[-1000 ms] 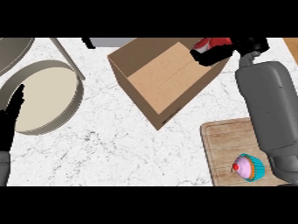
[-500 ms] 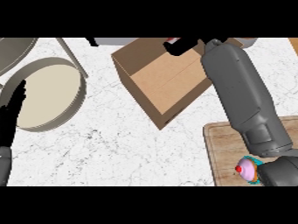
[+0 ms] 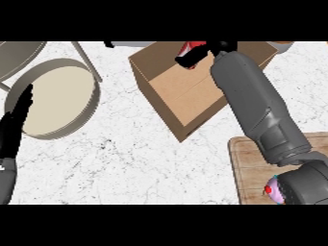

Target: Pick the can from the cutting board and place it in the cardboard box

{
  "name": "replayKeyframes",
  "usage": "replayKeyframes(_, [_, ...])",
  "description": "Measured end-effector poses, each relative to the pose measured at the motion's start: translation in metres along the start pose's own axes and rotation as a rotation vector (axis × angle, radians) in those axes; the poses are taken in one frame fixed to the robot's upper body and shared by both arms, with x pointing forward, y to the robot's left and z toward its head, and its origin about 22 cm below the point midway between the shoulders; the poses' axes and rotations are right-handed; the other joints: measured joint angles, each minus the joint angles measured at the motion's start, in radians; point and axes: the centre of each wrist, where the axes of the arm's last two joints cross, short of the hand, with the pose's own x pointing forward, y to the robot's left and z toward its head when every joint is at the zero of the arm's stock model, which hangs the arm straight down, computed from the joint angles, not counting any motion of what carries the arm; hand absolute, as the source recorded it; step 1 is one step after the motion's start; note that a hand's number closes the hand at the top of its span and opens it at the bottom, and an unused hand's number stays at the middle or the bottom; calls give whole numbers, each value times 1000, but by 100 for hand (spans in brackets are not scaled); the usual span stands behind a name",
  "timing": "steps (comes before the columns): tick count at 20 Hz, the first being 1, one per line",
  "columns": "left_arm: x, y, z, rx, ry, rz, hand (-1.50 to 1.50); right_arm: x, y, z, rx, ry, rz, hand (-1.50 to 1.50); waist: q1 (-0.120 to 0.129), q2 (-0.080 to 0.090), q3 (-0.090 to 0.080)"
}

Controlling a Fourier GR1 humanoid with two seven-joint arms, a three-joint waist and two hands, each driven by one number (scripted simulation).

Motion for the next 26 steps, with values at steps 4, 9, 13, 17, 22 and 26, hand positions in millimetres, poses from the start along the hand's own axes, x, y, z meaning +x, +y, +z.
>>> replayKeyframes(4, [7,1,-3,3,-10,-6,0,-6,9,1,30,44,-42,-150,7,3,0])
replayKeyframes(9, [3,1,-1,-5,-14,-1,0,-10,9,1,-11,12,-103,-150,14,7,1])
replayKeyframes(13, [3,-1,-1,-2,-12,4,0,-11,-1,-2,-93,-50,-175,-150,10,7,1])
replayKeyframes(17, [6,4,-2,4,-4,2,0,-15,-11,-4,-192,-76,-297,-150,4,2,2])
replayKeyframes(22, [-1,3,4,10,8,0,0,-44,-39,-6,-264,-91,-419,-150,-9,-3,1])
replayKeyframes(26, [-5,4,6,21,20,-2,0,-75,-61,-3,-281,-87,-483,-150,-25,-9,1])
